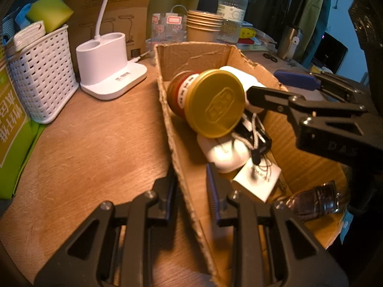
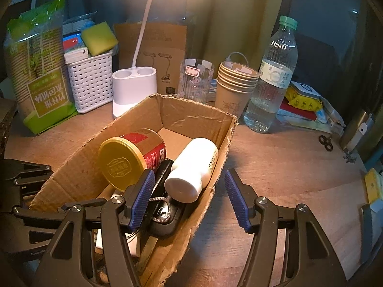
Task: Organize rigid objects
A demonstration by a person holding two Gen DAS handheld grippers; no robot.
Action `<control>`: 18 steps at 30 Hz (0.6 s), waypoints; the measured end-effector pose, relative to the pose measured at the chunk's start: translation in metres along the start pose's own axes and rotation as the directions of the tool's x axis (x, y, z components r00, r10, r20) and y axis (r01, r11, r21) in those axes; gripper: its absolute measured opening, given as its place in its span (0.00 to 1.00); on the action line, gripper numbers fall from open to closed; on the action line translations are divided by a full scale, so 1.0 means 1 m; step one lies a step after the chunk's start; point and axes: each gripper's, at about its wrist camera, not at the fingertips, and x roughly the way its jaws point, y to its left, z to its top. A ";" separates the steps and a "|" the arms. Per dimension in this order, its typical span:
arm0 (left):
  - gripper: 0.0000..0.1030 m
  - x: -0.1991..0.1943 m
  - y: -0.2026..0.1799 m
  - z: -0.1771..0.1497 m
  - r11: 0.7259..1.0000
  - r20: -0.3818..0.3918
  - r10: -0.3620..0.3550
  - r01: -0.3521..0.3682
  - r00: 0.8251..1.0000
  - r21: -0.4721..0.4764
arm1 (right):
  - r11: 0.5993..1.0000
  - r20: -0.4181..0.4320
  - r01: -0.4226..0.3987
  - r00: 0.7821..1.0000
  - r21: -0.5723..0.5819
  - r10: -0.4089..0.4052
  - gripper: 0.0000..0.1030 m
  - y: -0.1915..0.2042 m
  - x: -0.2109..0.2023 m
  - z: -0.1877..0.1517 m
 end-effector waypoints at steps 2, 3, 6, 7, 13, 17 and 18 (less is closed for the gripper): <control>0.25 -0.001 0.000 0.000 1.000 0.002 0.005 -0.005 1.000 0.003 | 1.000 0.000 0.001 1.000 0.006 -0.001 0.62 -0.001 -0.004 -0.002; 0.25 -0.001 0.000 0.000 1.000 0.002 0.006 -0.006 1.000 0.003 | 1.000 0.000 0.002 1.000 0.009 -0.002 0.62 -0.002 -0.006 -0.003; 0.25 0.000 0.000 -0.001 1.000 0.003 0.010 -0.010 1.000 0.004 | 1.000 0.002 0.006 1.000 0.017 -0.006 0.62 -0.004 -0.013 -0.007; 0.25 -0.001 0.000 -0.001 1.000 0.004 0.011 -0.011 1.000 0.005 | 1.000 0.002 0.007 1.000 0.019 -0.007 0.62 -0.005 -0.015 -0.008; 0.25 -0.002 -0.003 -0.001 1.000 0.008 0.023 -0.023 1.000 0.010 | 0.999 0.002 0.021 1.000 0.037 -0.021 0.62 -0.011 -0.026 -0.015; 0.25 -0.002 -0.004 -0.001 1.000 0.009 0.025 -0.025 1.000 0.013 | 0.998 0.014 0.040 0.999 0.051 -0.041 0.63 -0.016 -0.038 -0.015; 0.25 -0.002 -0.004 -0.001 1.000 0.009 0.026 -0.026 1.000 0.013 | 0.997 0.019 0.045 0.999 0.056 -0.046 0.63 -0.018 -0.041 -0.014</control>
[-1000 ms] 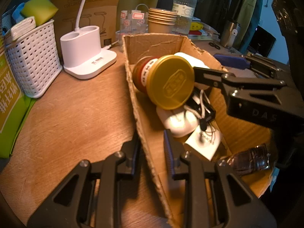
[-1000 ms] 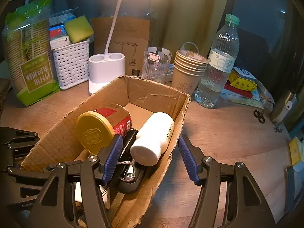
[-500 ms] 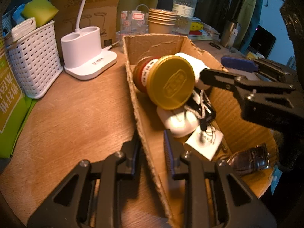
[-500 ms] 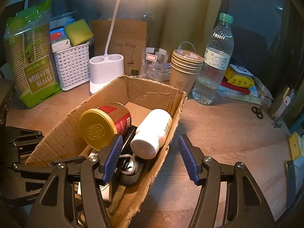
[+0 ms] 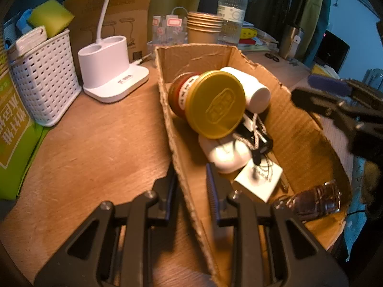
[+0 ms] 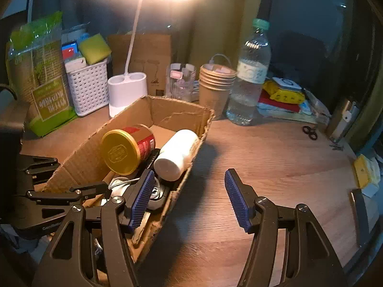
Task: Organize rigid objects
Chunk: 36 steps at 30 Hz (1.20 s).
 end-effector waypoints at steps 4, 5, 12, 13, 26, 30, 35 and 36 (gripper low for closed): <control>0.25 0.000 -0.001 0.000 1.000 0.000 0.006 -0.006 1.000 0.003 | 1.000 0.024 0.008 1.000 0.017 -0.008 0.63 -0.007 -0.016 0.000; 0.25 0.000 -0.002 0.000 1.000 0.000 0.011 -0.011 1.000 0.007 | 1.000 0.034 0.010 0.999 0.021 -0.011 0.63 -0.010 -0.023 0.000; 0.26 -0.003 -0.004 0.001 0.997 0.025 0.073 -0.074 0.997 0.008 | 0.997 0.098 0.027 0.995 0.076 -0.034 0.63 -0.038 -0.058 -0.002; 0.26 -0.005 -0.005 0.001 0.997 0.033 0.082 -0.082 0.996 0.010 | 0.996 0.106 0.028 0.994 0.084 -0.037 0.63 -0.042 -0.063 -0.003; 0.34 -0.054 -0.028 0.011 0.991 0.157 0.129 -0.133 0.979 0.017 | 0.987 0.212 0.047 0.974 0.152 -0.079 0.63 -0.074 -0.119 -0.013; 0.34 -0.074 -0.039 0.019 0.986 0.224 0.154 -0.165 0.962 0.034 | 0.985 0.241 0.053 0.966 0.164 -0.092 0.63 -0.078 -0.134 -0.014; 0.37 -0.099 -0.052 0.026 0.988 0.279 0.136 -0.151 0.951 0.033 | 0.984 0.270 0.058 0.957 0.168 -0.103 0.63 -0.080 -0.149 -0.015; 0.41 -0.106 -0.056 0.027 0.988 0.297 0.131 -0.149 0.946 0.037 | 0.984 0.277 0.060 0.955 0.170 -0.106 0.63 -0.081 -0.153 -0.016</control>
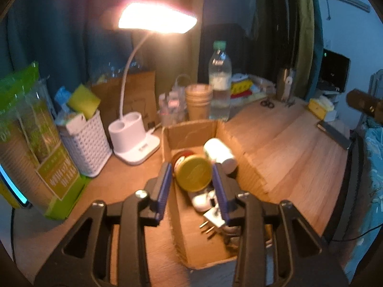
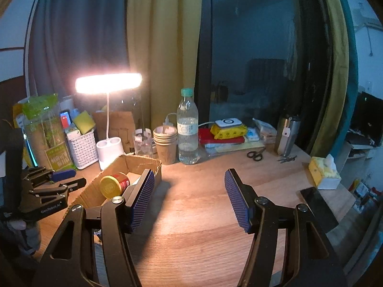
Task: Organize rigid objects
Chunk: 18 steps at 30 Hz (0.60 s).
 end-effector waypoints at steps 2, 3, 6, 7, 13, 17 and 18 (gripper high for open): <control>0.56 -0.011 -0.003 0.004 1.000 0.038 -0.009 0.009 0.999 -0.006 | 1.000 0.017 0.005 1.000 0.007 -0.005 0.63 -0.002 -0.007 0.001; 0.59 -0.021 -0.006 0.008 1.000 0.074 -0.015 0.016 0.997 -0.015 | 1.000 0.025 0.007 1.000 0.010 -0.007 0.63 -0.003 -0.010 0.001; 0.61 -0.040 -0.013 0.018 0.999 0.134 -0.026 0.029 0.991 -0.020 | 1.000 0.052 0.014 0.999 0.022 -0.016 0.65 -0.006 -0.021 0.004; 0.62 -0.046 -0.015 0.021 0.999 0.148 -0.032 0.035 0.988 -0.021 | 1.000 0.064 0.017 0.998 0.026 -0.019 0.65 -0.007 -0.025 0.005; 0.72 -0.079 -0.032 0.035 0.998 0.231 -0.062 0.064 0.971 0.000 | 0.999 0.120 0.030 0.992 0.039 -0.035 0.71 -0.009 -0.048 0.010; 0.75 -0.094 -0.041 0.039 0.997 0.264 -0.072 0.071 0.962 0.011 | 0.998 0.147 0.039 0.988 0.042 -0.044 0.71 -0.011 -0.061 0.010; 0.76 -0.098 -0.043 0.041 0.997 0.270 -0.072 0.072 0.960 0.010 | 0.998 0.154 0.040 0.987 0.043 -0.046 0.71 -0.012 -0.063 0.011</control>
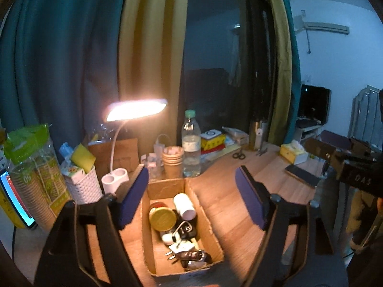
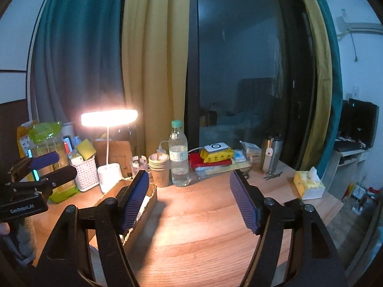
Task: Organize rigid objects
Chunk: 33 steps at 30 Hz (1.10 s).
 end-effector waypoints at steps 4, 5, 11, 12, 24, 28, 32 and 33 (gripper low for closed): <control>0.86 -0.008 -0.005 0.004 1.000 0.027 0.011 -0.011 1.000 0.010 | 1.000 0.045 0.023 0.999 0.005 -0.023 0.71 -0.003 -0.010 0.002; 0.87 -0.011 -0.007 0.006 1.000 0.042 0.015 -0.016 0.999 0.015 | 1.000 0.060 0.030 0.998 0.007 -0.031 0.71 -0.004 -0.013 0.002; 0.88 -0.015 -0.011 0.008 0.999 0.080 0.043 -0.045 0.996 0.020 | 0.999 0.083 0.046 0.995 0.021 -0.048 0.72 -0.010 -0.019 0.002; 0.88 -0.014 -0.010 0.008 0.999 0.083 0.040 -0.042 0.996 0.015 | 0.999 0.082 0.048 0.995 0.020 -0.049 0.72 -0.011 -0.019 0.002; 0.89 -0.013 -0.013 0.007 0.999 0.095 0.027 -0.030 0.995 0.027 | 0.998 0.088 0.055 0.995 0.018 -0.056 0.72 -0.009 -0.018 0.002; 0.89 -0.014 -0.015 0.006 0.999 0.097 0.023 -0.026 0.995 0.033 | 0.998 0.086 0.054 0.995 0.012 -0.055 0.72 -0.008 -0.017 0.001; 0.89 -0.015 -0.015 0.006 0.999 0.102 0.025 -0.028 0.994 0.031 | 0.999 0.083 0.052 0.995 0.008 -0.053 0.72 -0.008 -0.016 -0.001; 0.89 -0.015 -0.015 0.006 0.999 0.102 0.024 -0.028 0.994 0.032 | 0.999 0.084 0.052 0.995 0.009 -0.052 0.72 -0.008 -0.017 -0.001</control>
